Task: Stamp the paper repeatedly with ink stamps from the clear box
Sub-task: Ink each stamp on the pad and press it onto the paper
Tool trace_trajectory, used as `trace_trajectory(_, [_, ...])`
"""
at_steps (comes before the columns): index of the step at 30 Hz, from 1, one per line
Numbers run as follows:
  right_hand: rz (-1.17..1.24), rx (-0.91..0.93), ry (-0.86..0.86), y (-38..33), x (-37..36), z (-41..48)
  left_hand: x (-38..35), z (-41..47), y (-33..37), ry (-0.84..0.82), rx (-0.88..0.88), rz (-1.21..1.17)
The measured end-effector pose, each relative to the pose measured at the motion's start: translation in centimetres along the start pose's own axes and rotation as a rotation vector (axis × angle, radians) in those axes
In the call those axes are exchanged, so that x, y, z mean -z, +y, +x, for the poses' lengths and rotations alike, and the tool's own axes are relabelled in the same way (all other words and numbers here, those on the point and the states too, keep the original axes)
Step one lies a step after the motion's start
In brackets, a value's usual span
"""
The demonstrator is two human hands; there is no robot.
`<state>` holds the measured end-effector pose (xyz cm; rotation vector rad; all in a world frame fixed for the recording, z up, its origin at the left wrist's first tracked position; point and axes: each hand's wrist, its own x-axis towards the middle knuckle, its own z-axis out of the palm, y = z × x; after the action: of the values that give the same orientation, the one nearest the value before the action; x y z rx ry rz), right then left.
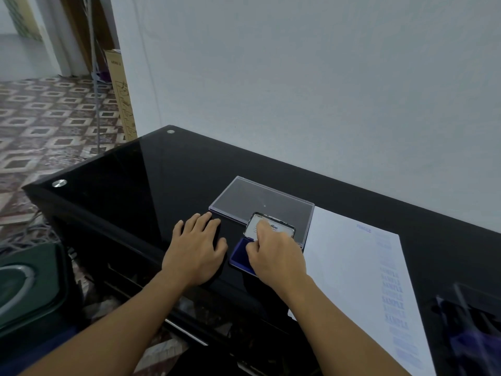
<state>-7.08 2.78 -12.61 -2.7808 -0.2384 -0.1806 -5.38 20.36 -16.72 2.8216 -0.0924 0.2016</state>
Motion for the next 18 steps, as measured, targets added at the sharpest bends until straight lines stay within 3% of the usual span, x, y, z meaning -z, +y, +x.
trace_trajectory(18, [-0.010, -0.009, -0.042, -0.4, 0.5, 0.0, 0.2, -0.2, 0.2, 0.006, 0.008, -0.013])
